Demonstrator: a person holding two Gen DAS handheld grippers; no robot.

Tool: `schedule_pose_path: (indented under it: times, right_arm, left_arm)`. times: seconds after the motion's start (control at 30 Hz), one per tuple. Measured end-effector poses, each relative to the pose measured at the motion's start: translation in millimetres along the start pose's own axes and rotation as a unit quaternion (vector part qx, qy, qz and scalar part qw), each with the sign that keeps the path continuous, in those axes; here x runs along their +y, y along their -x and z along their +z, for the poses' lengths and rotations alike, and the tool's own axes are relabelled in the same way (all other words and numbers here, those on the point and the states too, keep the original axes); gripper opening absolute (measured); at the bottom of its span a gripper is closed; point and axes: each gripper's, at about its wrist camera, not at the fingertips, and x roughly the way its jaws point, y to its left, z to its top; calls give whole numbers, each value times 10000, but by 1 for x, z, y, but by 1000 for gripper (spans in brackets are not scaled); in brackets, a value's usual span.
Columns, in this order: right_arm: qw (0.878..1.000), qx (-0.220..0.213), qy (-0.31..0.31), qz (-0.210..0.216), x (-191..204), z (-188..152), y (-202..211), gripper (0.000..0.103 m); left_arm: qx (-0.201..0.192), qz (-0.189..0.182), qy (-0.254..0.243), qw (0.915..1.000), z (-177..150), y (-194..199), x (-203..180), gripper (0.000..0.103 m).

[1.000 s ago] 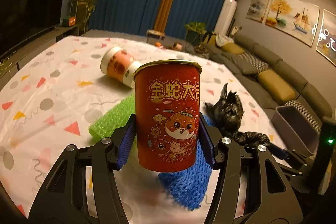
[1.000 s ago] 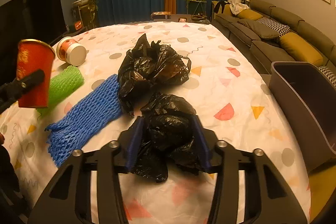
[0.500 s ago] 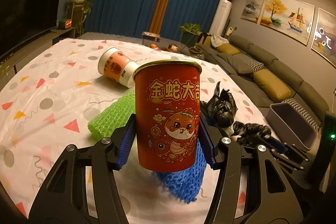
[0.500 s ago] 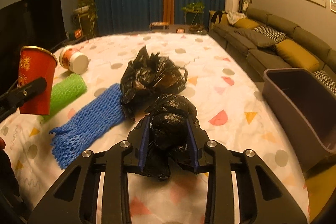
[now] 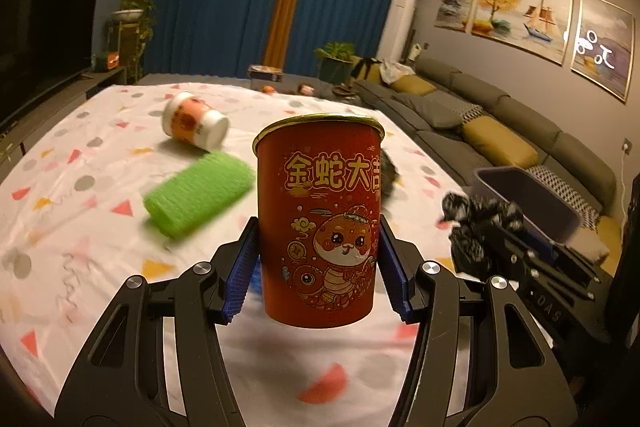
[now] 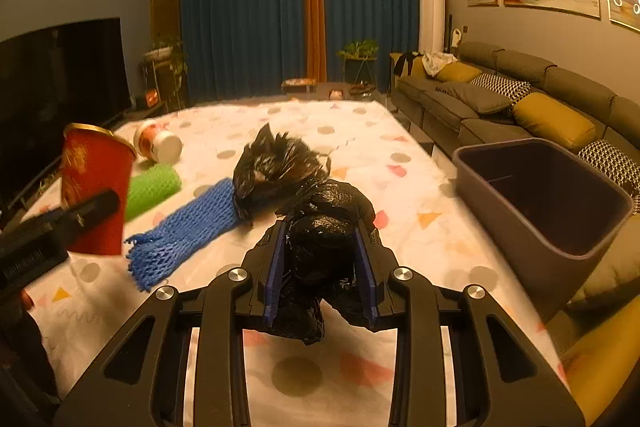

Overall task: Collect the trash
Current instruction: 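Carry the red can in the left tool and black bag in the right tool over the bin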

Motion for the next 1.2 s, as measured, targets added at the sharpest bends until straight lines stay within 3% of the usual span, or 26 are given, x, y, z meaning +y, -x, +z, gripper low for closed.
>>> schedule_pose_path:
  times: [0.4, 0.67, 1.0, 1.2]
  right_arm:
    - [9986, -469, -217, -114, -39, 7, 41, 33]
    - [9942, -830, -414, -537, -86, 22, 61, 33]
    - [9844, -1067, -836, -1124, -162, 33, 65, 33]
    - [9823, -1026, -1004, -1200, -192, 29, 60, 34]
  left_arm:
    - [-25, -382, -339, 9987, 4, 5, -57, 55]
    - [-198, -842, -624, 9943, 25, -5, -113, 55]
    - [-214, -1505, -931, 9840, 35, -43, -200, 55]
    - [-89, -1765, -1086, 9782, 34, -69, -232, 55]
